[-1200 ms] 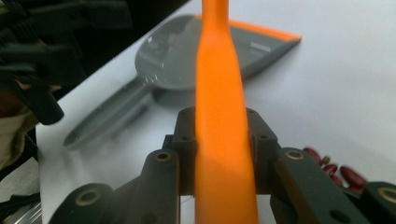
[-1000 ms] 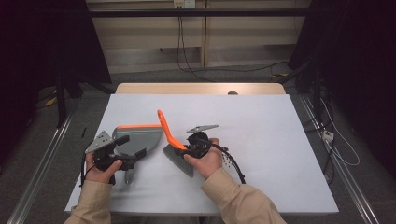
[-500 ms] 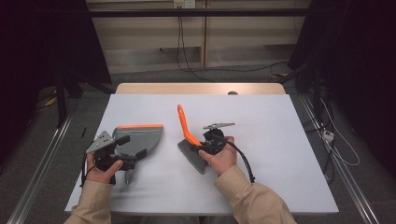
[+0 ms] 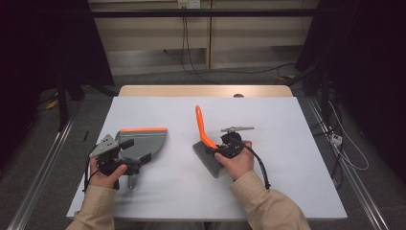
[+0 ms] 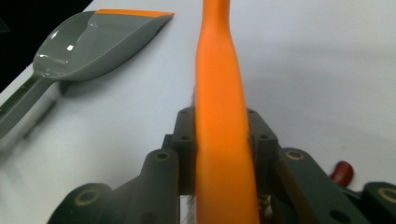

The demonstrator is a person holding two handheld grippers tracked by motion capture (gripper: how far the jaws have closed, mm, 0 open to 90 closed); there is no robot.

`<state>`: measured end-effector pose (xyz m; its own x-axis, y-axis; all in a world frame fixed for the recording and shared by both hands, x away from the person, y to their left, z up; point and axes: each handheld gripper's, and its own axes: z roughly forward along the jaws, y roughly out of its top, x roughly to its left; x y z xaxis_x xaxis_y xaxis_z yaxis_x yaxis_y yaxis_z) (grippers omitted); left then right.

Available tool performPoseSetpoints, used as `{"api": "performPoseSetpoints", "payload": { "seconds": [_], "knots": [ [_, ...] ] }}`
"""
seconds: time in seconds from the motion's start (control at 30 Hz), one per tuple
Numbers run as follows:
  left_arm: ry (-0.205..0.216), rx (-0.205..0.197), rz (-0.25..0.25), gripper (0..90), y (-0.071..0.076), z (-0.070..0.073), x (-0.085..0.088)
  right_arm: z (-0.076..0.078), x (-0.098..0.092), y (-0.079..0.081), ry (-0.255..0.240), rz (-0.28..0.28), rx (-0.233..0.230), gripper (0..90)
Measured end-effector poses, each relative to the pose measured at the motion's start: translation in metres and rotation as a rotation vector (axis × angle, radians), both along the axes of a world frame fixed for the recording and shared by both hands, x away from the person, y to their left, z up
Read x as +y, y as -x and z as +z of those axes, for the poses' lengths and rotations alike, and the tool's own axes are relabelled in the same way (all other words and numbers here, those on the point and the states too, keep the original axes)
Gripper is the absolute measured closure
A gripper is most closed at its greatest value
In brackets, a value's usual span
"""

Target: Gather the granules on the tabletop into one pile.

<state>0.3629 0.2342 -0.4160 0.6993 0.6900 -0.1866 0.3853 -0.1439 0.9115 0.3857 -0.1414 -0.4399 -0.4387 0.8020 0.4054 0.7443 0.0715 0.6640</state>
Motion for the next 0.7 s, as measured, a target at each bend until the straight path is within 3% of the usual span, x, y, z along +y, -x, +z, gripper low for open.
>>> {"api": "performPoseSetpoints", "payload": {
  "seconds": [0.7],
  "knots": [
    [-0.006, 0.010, -0.006, 4.8, 0.000, -0.001, -0.002, 0.002, -0.028, 0.002, 0.018, -0.038, -0.010, 70.9]
  ]
}}
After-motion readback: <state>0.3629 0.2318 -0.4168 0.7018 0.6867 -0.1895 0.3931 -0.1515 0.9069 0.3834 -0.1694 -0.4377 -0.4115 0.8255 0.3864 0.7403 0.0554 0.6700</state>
